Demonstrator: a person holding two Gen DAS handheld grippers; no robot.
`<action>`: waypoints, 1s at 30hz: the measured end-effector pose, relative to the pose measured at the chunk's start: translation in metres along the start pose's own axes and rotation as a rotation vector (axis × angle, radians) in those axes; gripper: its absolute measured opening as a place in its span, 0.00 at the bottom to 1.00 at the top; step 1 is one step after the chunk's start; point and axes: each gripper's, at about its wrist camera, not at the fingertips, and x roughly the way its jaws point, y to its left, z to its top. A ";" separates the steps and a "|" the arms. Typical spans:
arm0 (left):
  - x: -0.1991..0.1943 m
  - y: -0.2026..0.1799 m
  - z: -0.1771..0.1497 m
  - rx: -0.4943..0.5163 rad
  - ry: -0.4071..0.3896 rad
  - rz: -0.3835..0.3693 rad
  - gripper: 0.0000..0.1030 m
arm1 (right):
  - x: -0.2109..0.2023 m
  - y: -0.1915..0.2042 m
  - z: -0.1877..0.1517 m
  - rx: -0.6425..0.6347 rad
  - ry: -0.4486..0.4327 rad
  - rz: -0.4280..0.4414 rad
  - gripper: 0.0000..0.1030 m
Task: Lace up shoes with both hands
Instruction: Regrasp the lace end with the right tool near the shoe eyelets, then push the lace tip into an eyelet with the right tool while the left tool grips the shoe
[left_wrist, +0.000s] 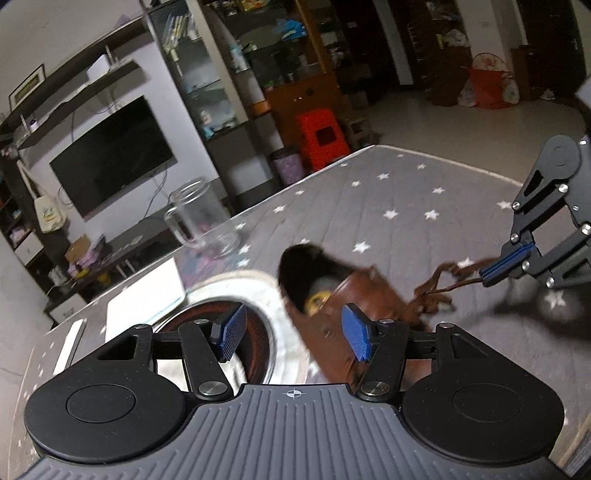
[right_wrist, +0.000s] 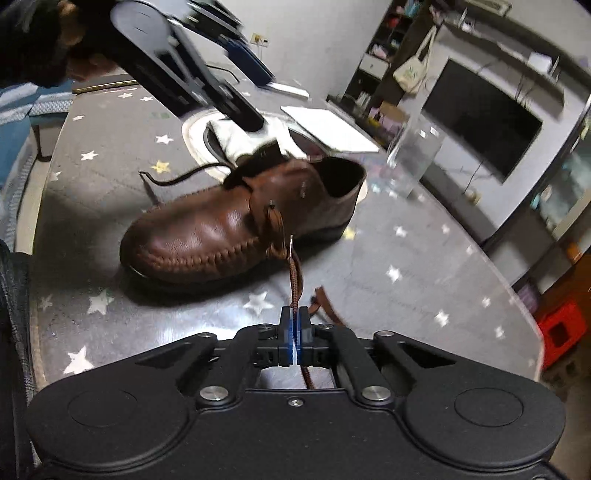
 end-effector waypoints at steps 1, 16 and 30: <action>0.004 -0.001 0.002 0.004 0.004 -0.001 0.57 | -0.003 0.002 0.003 -0.018 -0.006 -0.009 0.01; 0.030 0.034 -0.016 -0.117 0.037 -0.063 0.22 | 0.003 0.020 0.043 -0.251 -0.074 -0.040 0.01; 0.027 0.056 -0.037 -0.242 -0.034 -0.121 0.23 | 0.054 0.050 0.067 -0.624 -0.045 -0.163 0.01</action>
